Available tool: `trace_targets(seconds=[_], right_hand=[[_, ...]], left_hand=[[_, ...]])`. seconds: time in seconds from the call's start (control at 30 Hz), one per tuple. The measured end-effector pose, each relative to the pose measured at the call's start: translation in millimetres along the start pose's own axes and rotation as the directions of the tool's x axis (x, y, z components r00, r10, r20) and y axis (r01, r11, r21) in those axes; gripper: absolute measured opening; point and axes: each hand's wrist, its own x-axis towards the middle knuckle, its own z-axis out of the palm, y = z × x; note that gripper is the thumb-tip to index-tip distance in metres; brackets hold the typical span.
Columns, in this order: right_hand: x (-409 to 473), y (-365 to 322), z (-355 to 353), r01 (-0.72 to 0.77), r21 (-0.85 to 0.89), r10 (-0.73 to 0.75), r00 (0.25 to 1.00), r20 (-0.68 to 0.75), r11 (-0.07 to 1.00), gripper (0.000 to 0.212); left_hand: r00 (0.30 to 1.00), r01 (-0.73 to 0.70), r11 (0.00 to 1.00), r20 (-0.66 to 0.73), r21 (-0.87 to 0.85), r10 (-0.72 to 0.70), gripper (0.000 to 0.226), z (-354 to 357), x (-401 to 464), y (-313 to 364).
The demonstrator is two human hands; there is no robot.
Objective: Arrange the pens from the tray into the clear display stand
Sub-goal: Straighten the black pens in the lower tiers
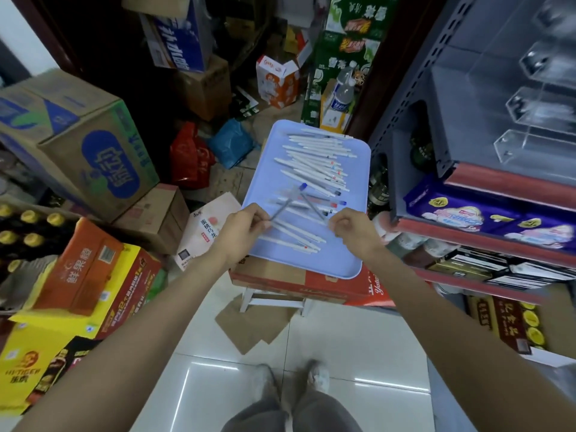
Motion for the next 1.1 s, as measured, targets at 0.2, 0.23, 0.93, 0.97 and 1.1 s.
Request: trace_targets(seconds=[0.2, 0.23, 0.93, 0.97, 1.1], right_hand=[[-25.2, -35.2, -35.8, 0.028, 0.4, -0.037, 0.999, 0.014, 0.916, 0.015], [-28.8, -39.4, -44.0, 0.041, 0.416, -0.048, 0.999, 0.005, 0.908, 0.017], [-78.9, 53.1, -347.2, 0.379, 0.242, -0.249, 0.865, -0.435, 0.893, 0.008], [-79.7, 57.5, -358.3, 0.384, 0.247, -0.262, 0.872, -0.414, 0.889, 0.008], [-80.6, 71.5, -392.3, 0.396, 0.247, -0.297, 0.886, -0.355, 0.885, 0.008]], left_hand=[[0.994, 0.105, 0.772, 0.046, -0.627, -0.097, 0.013, 10.4, 16.4, 89.6], [0.994, 0.11, 0.719, 0.056, -0.686, -0.099, 0.009, 14.0, 19.8, 106.7], [0.946, -0.322, 0.744, -0.232, -0.585, 0.227, 0.015, 172.4, 70.0, 390.5], [0.943, -0.328, 0.727, -0.253, -0.603, 0.215, 0.013, 183.3, 71.6, 403.6], [0.938, -0.332, 0.709, -0.297, -0.622, 0.179, 0.011, 219.0, 81.4, 442.0]])
